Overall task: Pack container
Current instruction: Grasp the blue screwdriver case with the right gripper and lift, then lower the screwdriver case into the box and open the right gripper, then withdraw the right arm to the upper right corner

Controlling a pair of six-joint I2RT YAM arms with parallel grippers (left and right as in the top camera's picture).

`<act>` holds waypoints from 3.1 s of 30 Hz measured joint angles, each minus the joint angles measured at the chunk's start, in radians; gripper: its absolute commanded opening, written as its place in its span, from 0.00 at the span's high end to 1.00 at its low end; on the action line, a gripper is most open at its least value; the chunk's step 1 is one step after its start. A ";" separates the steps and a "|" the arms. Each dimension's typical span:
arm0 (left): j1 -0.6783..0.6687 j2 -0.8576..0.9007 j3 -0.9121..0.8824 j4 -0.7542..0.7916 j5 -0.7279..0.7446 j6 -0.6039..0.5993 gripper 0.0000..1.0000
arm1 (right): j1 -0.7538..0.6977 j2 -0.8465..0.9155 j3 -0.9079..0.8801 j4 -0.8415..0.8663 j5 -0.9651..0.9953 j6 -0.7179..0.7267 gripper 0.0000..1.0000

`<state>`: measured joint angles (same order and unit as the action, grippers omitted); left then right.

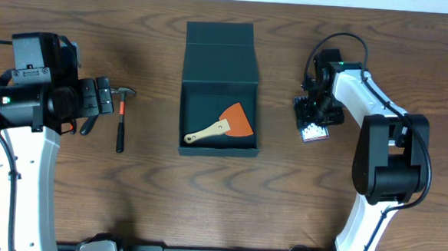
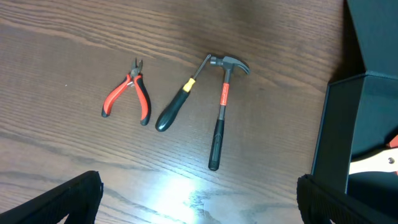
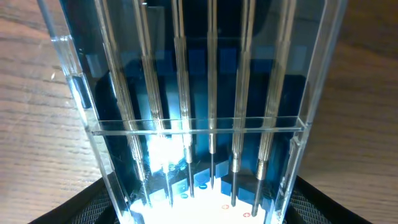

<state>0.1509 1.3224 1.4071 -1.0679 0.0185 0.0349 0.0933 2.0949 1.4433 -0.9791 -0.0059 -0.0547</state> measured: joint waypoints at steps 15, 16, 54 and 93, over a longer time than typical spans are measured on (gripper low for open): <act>0.000 0.000 0.000 0.000 0.000 0.000 0.03 | 0.064 -0.063 0.384 -0.285 -0.166 -0.002 0.83; 0.000 0.000 0.000 0.000 0.000 0.000 0.02 | 0.083 -0.087 0.410 -0.297 -0.167 -0.007 0.93; 0.000 0.000 0.000 0.000 0.000 0.000 0.02 | 0.498 0.144 0.490 -0.175 -0.159 -0.779 0.99; 0.000 0.000 0.000 0.044 0.272 -0.118 0.02 | 0.181 -0.300 0.652 -0.296 -0.180 -0.250 0.01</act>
<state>0.1509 1.3224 1.4071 -1.0237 0.2901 -0.0834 0.2745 1.7947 2.0956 -1.2747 -0.1864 -0.3046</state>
